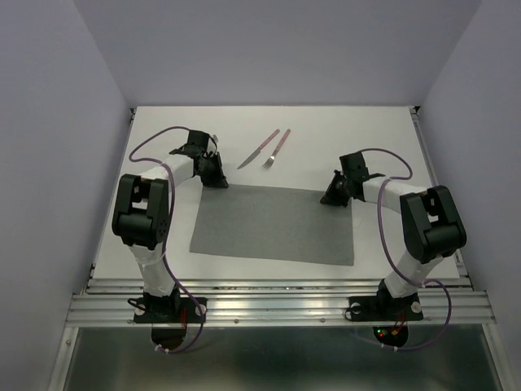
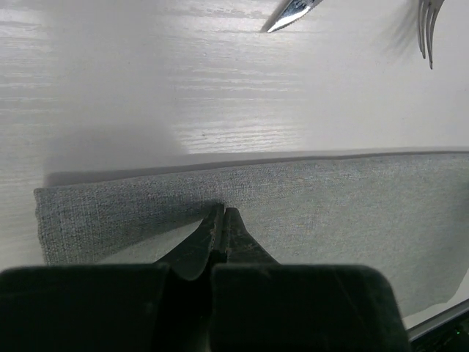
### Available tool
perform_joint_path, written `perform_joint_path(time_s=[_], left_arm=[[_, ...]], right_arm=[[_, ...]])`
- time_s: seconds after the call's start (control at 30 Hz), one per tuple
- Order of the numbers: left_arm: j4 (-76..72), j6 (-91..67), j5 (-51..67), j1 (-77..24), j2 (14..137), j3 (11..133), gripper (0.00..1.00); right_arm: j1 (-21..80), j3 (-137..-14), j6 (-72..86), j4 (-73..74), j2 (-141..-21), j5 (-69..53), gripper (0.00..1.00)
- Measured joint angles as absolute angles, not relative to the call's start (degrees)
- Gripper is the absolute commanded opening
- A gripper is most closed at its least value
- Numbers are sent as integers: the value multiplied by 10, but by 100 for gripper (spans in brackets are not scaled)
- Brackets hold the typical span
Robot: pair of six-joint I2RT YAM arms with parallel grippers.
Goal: Fold the napkin into a case and place the utensils inside
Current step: Smooth out the rectangle-folded napkin at the center of the board.
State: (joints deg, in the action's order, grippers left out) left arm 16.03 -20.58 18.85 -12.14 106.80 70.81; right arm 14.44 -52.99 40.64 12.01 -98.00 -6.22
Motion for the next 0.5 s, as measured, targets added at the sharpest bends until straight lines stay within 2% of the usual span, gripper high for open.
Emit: perform_joint_path(time_s=[0.5], left_arm=[[162,-213,81,-115,1049,695,0]], right_arm=[[144,-522,399,130,-970,-59,9]])
